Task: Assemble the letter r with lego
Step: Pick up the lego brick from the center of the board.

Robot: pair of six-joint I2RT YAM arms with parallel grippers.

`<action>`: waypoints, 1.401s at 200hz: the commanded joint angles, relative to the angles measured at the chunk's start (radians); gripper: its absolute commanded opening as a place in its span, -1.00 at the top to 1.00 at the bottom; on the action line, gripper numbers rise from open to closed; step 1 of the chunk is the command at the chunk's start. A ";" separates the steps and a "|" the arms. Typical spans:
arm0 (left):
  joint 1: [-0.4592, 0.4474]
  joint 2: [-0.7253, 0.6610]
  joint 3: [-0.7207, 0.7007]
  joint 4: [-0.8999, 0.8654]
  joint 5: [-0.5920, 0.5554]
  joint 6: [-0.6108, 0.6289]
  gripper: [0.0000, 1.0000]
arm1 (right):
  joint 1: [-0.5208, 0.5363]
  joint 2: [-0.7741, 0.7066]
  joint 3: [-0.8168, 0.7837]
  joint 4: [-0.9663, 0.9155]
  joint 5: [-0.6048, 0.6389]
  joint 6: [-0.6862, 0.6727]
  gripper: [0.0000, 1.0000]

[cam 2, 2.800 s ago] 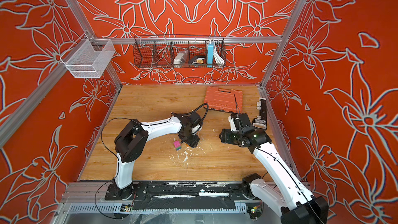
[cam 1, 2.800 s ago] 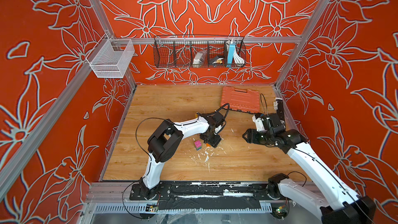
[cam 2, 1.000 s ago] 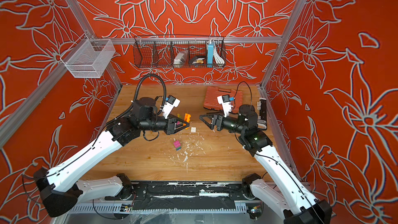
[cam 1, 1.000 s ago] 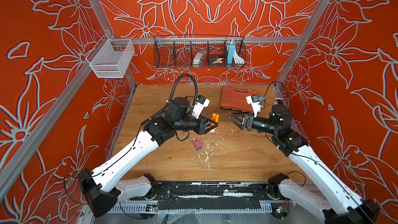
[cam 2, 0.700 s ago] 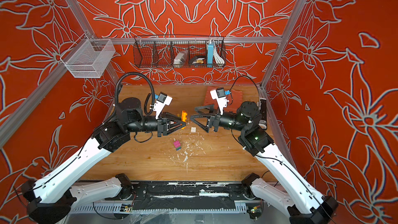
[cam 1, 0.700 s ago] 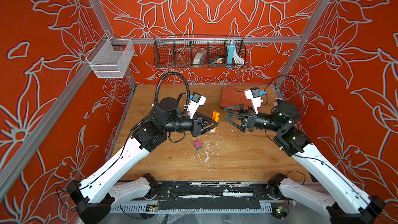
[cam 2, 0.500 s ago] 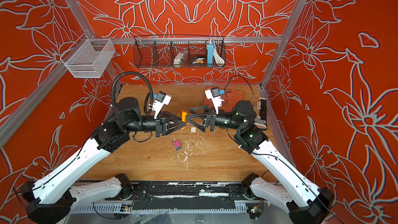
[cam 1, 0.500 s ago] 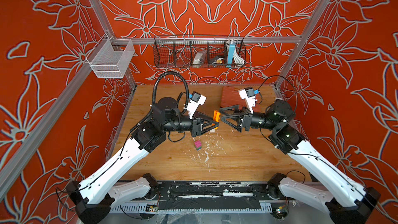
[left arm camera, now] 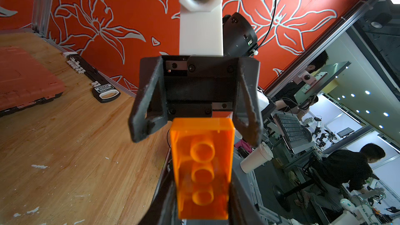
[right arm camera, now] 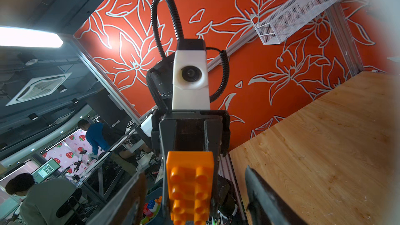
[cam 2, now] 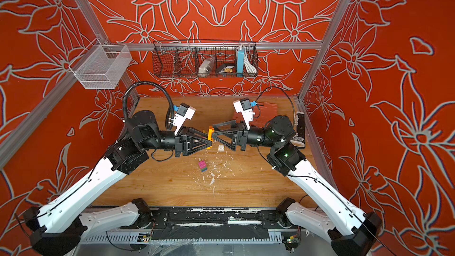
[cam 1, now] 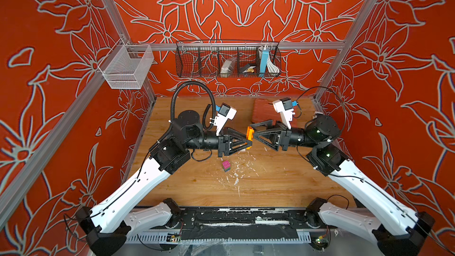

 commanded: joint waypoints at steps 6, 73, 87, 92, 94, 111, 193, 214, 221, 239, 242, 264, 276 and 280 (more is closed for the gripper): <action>0.001 -0.002 -0.008 0.040 0.017 -0.006 1.00 | 0.019 0.000 0.046 0.021 -0.026 0.005 -0.47; 0.001 -0.002 -0.006 0.029 0.001 0.000 1.00 | 0.040 0.001 0.046 -0.010 -0.001 0.004 -0.14; 0.001 -0.002 -0.006 0.028 0.001 -0.001 1.00 | 0.043 0.002 0.046 -0.008 0.002 0.007 -0.10; 0.001 -0.002 -0.006 0.029 0.001 0.000 1.00 | 0.043 0.004 0.048 -0.007 0.004 0.009 -0.08; 0.000 -0.002 -0.006 0.028 0.001 -0.001 1.00 | 0.044 0.004 0.048 -0.007 0.006 0.010 -0.07; 0.001 -0.004 -0.006 0.027 0.001 0.001 1.00 | 0.046 0.006 0.049 0.000 0.011 0.021 -0.03; 0.001 -0.003 -0.008 0.025 -0.001 0.004 1.00 | 0.057 0.013 0.049 0.016 0.024 0.039 0.31; 0.001 -0.003 -0.007 0.025 -0.002 0.004 1.00 | 0.058 0.012 0.051 0.016 0.026 0.037 0.43; 0.001 -0.001 -0.008 0.024 -0.002 0.004 1.00 | 0.057 0.011 0.052 0.015 0.026 0.036 0.48; 0.001 0.000 -0.008 0.022 -0.004 0.005 1.00 | 0.057 0.006 0.055 0.000 0.034 0.021 0.61; 0.001 0.002 -0.008 0.021 -0.006 0.005 1.00 | 0.058 0.004 0.055 -0.006 0.036 0.017 0.63; 0.001 0.004 0.002 -0.027 -0.055 0.006 0.53 | 0.058 -0.013 0.067 -0.088 0.073 -0.050 0.80; 0.000 -0.001 0.011 -0.077 -0.098 0.024 -0.08 | 0.057 -0.030 0.092 -0.228 0.130 -0.134 0.88; 0.000 -0.004 0.014 -0.099 -0.119 0.031 -0.24 | 0.057 -0.034 0.104 -0.290 0.162 -0.171 0.91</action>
